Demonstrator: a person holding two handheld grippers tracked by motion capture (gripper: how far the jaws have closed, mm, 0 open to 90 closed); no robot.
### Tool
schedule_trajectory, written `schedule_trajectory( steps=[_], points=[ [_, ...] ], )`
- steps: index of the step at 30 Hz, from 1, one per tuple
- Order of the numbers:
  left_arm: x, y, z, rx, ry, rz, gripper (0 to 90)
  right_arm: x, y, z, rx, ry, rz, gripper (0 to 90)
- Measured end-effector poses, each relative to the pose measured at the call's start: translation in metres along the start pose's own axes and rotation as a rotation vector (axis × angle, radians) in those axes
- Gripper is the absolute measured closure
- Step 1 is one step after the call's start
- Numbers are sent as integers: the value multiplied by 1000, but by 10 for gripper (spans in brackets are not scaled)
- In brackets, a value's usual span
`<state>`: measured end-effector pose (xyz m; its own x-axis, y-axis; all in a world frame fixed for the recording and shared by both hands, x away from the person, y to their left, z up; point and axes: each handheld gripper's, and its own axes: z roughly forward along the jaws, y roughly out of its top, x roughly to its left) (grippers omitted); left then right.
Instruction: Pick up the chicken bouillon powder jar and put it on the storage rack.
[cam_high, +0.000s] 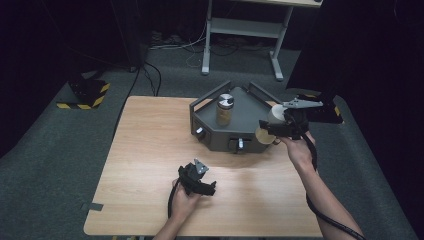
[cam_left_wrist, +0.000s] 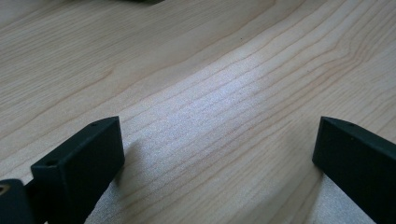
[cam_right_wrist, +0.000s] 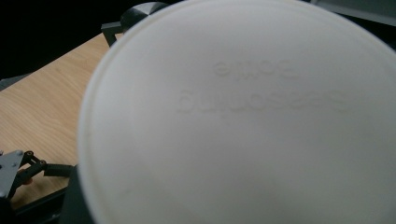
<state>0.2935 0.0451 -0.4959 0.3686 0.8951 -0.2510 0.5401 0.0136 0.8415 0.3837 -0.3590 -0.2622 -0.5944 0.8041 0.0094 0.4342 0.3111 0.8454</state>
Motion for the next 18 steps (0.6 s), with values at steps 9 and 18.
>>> schedule_trajectory(
  steps=[9,18],
  points=[
    [0,0,0,-2,0,0,20,-2,13,15,4,-13,18,336],
    [1,1,0,2,0,5,20,-1,23,30,17,-36,21,337]
  ],
)
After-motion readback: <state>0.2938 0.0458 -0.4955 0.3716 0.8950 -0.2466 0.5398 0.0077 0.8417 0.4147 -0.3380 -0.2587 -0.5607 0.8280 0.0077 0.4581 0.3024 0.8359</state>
